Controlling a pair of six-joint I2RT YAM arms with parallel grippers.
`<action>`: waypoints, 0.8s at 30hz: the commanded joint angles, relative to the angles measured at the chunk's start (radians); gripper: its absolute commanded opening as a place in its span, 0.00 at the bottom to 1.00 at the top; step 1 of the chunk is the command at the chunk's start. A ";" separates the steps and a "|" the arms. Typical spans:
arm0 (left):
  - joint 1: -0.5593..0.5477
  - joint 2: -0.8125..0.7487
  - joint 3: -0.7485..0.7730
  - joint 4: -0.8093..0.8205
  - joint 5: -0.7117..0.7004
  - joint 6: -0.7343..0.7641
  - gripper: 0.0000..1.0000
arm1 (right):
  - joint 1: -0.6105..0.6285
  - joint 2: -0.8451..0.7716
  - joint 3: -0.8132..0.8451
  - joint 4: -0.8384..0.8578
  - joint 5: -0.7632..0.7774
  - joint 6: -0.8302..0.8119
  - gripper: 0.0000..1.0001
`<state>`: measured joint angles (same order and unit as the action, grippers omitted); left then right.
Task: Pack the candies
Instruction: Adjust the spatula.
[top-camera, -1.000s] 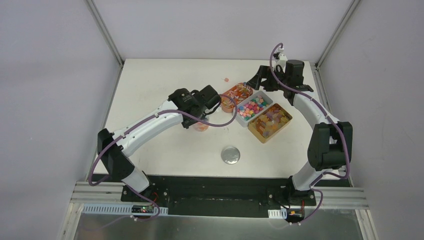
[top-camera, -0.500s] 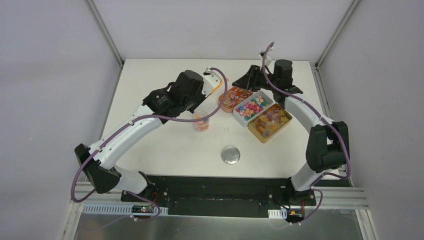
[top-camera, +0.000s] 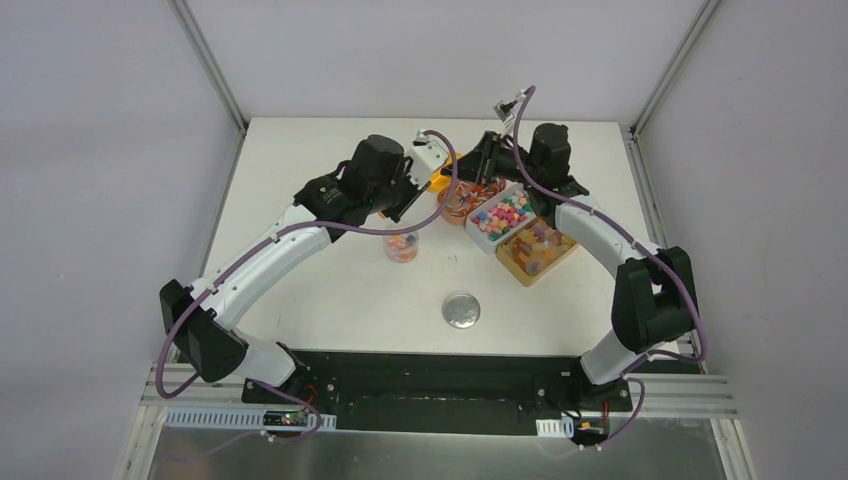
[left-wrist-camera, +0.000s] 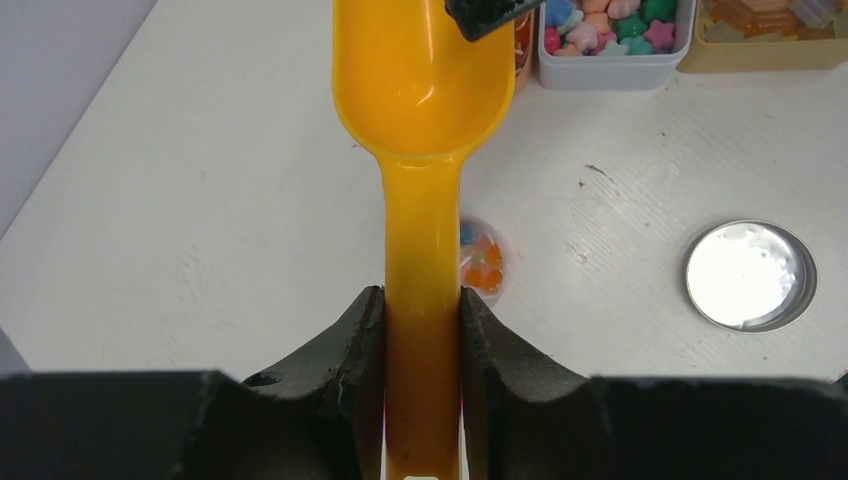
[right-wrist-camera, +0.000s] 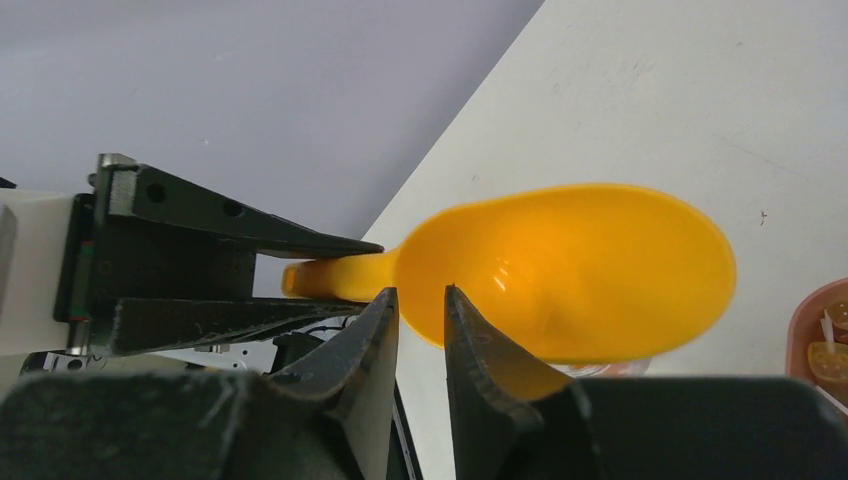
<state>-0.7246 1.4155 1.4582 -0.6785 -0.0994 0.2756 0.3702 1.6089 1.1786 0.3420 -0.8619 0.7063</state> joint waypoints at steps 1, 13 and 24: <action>0.013 -0.035 -0.040 0.080 0.092 -0.007 0.00 | 0.004 0.004 0.014 0.086 -0.021 0.021 0.26; 0.057 -0.094 -0.096 0.335 0.139 -0.093 0.00 | 0.009 0.040 -0.078 -0.082 0.111 -0.143 0.31; 0.066 -0.040 -0.099 0.365 0.143 -0.041 0.00 | -0.013 0.045 -0.039 -0.105 0.133 -0.192 0.35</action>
<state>-0.6781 1.3735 1.3567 -0.4366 0.0555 0.2020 0.3706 1.6638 1.1023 0.2646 -0.7444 0.5758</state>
